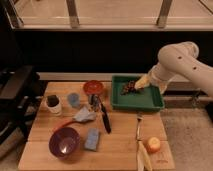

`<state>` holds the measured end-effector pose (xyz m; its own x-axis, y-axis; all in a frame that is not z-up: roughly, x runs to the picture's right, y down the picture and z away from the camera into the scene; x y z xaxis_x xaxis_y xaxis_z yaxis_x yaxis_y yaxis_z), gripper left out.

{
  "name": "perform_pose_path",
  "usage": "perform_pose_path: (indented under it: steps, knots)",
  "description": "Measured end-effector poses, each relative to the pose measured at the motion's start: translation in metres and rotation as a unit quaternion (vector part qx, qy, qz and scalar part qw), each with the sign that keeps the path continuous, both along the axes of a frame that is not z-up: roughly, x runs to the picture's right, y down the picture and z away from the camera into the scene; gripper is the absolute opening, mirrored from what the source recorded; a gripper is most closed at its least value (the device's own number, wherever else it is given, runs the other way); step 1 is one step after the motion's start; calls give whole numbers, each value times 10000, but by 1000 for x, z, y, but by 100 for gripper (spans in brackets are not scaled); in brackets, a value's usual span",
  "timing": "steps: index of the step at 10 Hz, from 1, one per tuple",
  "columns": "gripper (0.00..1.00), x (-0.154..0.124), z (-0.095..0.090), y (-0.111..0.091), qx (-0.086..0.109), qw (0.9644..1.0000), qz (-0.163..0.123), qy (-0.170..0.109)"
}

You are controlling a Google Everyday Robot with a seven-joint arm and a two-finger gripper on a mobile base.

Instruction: Place towel in plastic cup

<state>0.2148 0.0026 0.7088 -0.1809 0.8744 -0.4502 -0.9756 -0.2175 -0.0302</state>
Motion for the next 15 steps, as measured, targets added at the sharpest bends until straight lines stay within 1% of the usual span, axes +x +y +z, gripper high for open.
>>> perform_pose_path:
  steps: [1, 2, 3, 5, 6, 11, 13, 15]
  knots:
    - [78, -31, -1, 2, -35, 9998, -125, -163]
    - [78, -55, -4, 5, -72, 9994, -179, -302]
    - [78, -74, -5, 8, -86, 9991, -200, -376]
    - [78, -132, -9, 17, -159, 9975, -220, -650]
    - [78, -146, -11, 20, -206, 9966, -234, -769]
    - [78, -142, -11, 21, -206, 9968, -219, -741]
    - [78, -150, -11, 25, -183, 9964, -146, -809]
    - [78, -177, -10, 36, -185, 9955, 22, -932]
